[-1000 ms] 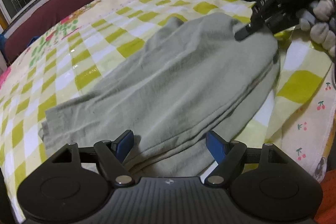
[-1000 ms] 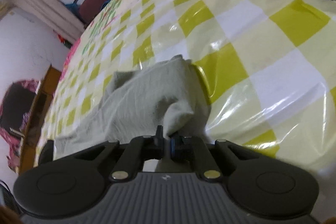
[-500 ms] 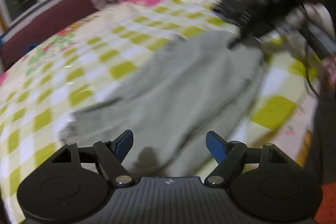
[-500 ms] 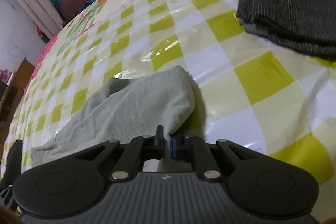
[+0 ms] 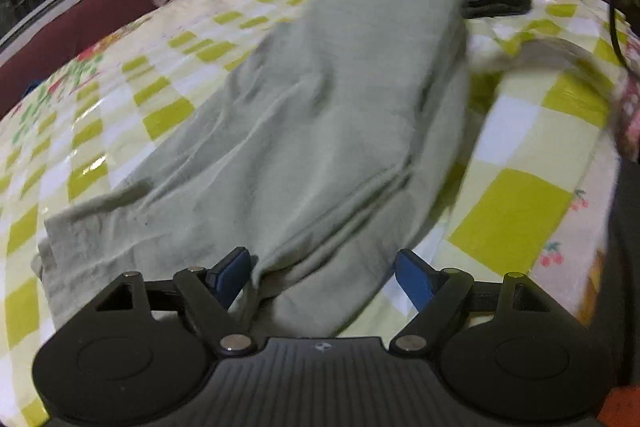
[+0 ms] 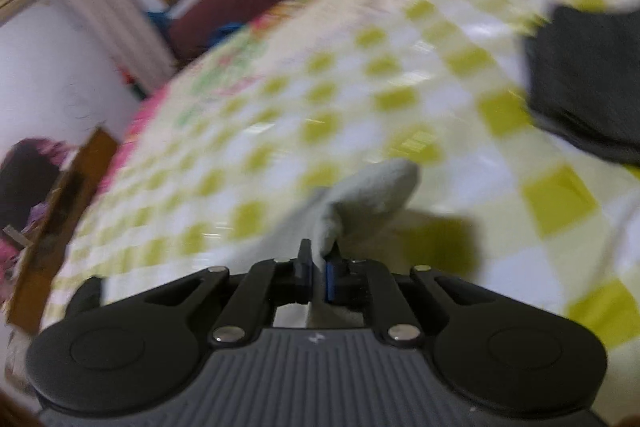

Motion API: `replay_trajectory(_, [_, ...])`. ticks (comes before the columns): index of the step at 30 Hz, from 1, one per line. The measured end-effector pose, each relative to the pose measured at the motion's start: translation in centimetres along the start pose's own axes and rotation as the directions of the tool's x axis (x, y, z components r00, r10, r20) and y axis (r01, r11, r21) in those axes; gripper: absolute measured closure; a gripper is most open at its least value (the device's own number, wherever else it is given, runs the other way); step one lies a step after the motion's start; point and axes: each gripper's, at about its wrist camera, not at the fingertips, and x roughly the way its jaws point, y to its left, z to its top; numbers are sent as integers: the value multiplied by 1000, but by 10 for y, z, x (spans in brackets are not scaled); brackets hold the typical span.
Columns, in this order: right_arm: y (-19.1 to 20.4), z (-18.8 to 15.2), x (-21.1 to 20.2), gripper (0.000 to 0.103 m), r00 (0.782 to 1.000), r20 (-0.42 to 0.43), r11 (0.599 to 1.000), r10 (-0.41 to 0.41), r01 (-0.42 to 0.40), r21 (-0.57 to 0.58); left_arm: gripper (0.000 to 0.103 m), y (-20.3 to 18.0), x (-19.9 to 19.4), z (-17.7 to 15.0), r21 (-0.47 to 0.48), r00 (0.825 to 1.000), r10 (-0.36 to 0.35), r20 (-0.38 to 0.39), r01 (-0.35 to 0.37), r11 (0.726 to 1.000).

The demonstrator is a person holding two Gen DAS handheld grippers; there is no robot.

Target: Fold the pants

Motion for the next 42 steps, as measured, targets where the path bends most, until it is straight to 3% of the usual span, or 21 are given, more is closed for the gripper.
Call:
replay_trajectory(6, [108,1,24,96,992,-54,975,117,-126,-185,11,7,-7,-4,-39,1000,-16,-9,16,999])
replay_trajectory(10, [175,-33,72,96,981,-175,913,87,-149,-381,11,14,-20,-13,-56,999,-24,-20,23,998])
replay_trajectory(14, [209,-80,107,96,951,-307,832,23,-188,-521,11,23,-36,-23,-97,999,-38,-26,36,995])
replay_trajectory(17, [218,-106,117,96,936,-350,782,-36,-192,-593,11,31,-41,-28,-146,997,-75,-26,70,987])
replay_trajectory(20, [212,-108,127,96,931,-358,807,-69,-159,-569,11,37,-40,-28,-173,995,-95,-19,90,981])
replay_trajectory(25, [212,-91,129,96,946,-324,887,-17,-135,-441,11,51,-43,-30,-237,993,-118,4,115,965])
replay_trajectory(28, [228,-91,132,95,946,-322,862,-33,-136,-488,11,53,-45,-32,-238,993,-119,-1,115,964])
replay_trajectory(30, [232,-96,141,90,933,-359,864,-42,-146,-482,11,53,-51,-35,-222,994,-107,2,105,969])
replay_trajectory(32, [233,-101,152,84,902,-428,864,-49,-177,-471,11,51,-58,-39,-214,995,-101,6,100,972])
replay_trajectory(33, [233,-104,155,82,883,-467,866,-35,-206,-455,11,51,-63,-42,-217,995,-95,5,94,972])
replay_trajectory(35, [232,-105,153,79,868,-496,872,-2,-242,-426,11,53,-72,-48,-231,996,-86,9,86,969])
replay_trajectory(37, [227,-97,142,78,877,-478,882,44,-259,-394,11,57,-82,-52,-250,997,-69,27,74,965])
replay_trajectory(42, [198,-61,100,76,926,-344,918,156,-264,-295,11,66,-107,-62,-284,998,-24,57,39,958])
